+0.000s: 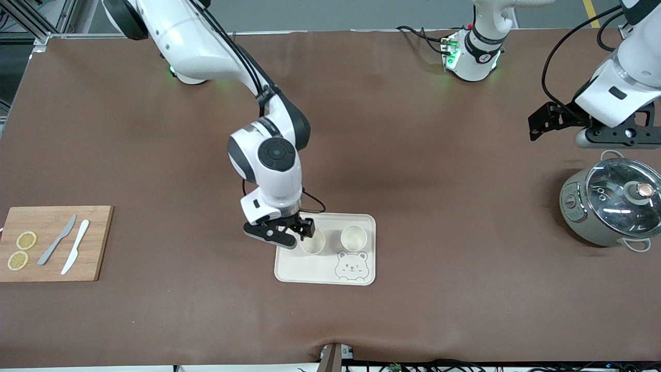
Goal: Place white IKEA cup upright on tray with both arms
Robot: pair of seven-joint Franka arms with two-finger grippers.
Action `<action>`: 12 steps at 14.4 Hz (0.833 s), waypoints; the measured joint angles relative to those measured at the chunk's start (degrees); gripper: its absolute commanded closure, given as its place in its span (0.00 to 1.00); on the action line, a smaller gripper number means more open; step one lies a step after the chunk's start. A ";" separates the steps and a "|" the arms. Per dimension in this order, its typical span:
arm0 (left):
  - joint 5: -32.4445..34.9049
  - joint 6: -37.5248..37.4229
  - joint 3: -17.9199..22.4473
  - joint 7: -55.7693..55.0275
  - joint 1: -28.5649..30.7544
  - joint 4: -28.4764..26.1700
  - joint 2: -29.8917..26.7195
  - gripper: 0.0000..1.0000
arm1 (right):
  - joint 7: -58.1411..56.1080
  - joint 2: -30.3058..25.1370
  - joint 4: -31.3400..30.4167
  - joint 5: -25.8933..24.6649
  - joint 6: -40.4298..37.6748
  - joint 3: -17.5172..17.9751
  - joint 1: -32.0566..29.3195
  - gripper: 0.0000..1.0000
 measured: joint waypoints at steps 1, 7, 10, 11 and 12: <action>-0.02 0.00 0.01 0.00 0.13 -0.41 -0.46 0.00 | -2.12 -2.09 0.03 1.05 -2.83 -0.03 -0.70 0.00; -3.12 0.26 0.10 2.49 1.88 -0.69 -0.66 0.00 | -12.07 -10.14 0.06 4.75 -15.37 -0.03 -5.13 0.00; -3.66 0.73 0.11 4.09 2.33 0.03 -0.29 0.00 | -18.44 -14.42 0.07 6.40 -21.77 -0.06 -8.32 0.00; -3.67 0.77 0.11 4.24 2.33 0.57 0.07 0.00 | -20.65 -15.85 0.07 6.77 -23.97 -0.06 -9.49 0.00; -3.67 0.78 0.11 4.36 2.36 1.07 0.41 0.00 | -22.79 -17.22 0.07 6.91 -26.12 -0.06 -10.66 0.00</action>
